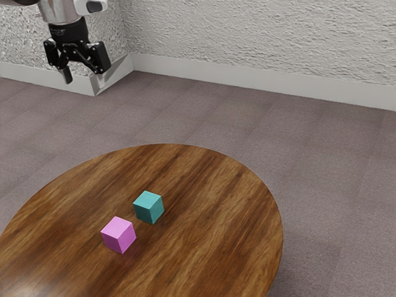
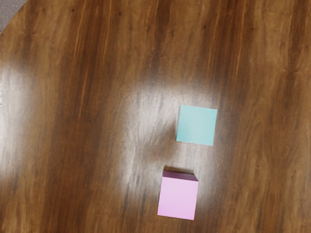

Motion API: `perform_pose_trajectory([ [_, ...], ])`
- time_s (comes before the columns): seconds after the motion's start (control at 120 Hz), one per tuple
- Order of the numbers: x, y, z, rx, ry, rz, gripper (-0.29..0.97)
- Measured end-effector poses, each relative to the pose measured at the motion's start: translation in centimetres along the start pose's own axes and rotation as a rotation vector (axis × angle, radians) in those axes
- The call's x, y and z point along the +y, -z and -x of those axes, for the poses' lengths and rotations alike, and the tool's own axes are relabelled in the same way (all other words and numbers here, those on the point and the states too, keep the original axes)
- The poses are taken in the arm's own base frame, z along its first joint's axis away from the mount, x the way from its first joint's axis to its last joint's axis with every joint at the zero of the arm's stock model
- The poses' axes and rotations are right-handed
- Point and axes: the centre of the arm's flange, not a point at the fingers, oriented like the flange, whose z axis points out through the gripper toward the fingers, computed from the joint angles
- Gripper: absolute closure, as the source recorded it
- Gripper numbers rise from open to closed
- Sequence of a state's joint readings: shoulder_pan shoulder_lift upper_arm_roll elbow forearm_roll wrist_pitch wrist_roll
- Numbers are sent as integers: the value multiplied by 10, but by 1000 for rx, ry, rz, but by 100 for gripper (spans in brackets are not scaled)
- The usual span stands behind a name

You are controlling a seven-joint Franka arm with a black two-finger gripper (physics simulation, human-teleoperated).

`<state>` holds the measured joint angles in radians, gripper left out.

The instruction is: Pick up the blue block with one arm, and put the blue block on the pink block with one arm

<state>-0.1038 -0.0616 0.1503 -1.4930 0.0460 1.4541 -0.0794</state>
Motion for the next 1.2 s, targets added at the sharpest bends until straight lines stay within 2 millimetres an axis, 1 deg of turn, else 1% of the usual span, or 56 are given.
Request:
perform_pose_trajectory([
  [0.175,0,1,0,-1,6,-1,0],
  [0.192,0,10,1,12,7,-1,0],
  [0.233,-2,51,6,78,13,2,0],
  [0.258,-2,72,11,108,14,5,0],
  [0.283,-2,89,16,131,14,8,0],
  [0.3,-1,97,19,139,13,9,0],
  [0.325,1,105,23,142,9,11,0],
  [0.358,5,110,27,138,2,12,0],
  [0.475,27,111,34,104,-40,15,0],
  [0.608,56,98,29,62,-91,14,0],
  [0.8,93,91,32,43,-160,14,0],
  [0.858,103,82,27,27,-175,11,0],
  [0.9,106,76,22,22,-177,9,0],
  [0.942,104,70,14,18,-168,8,0],
  [1.008,89,45,1,-4,-135,7,0],
  [1.075,69,11,-8,-41,-97,4,0],
  [1.1,62,-8,-9,-58,-84,3,0],
  [1.15,48,-38,-10,-76,-59,3,0],
  [1.2,35,-64,-10,-86,-35,3,0],
])
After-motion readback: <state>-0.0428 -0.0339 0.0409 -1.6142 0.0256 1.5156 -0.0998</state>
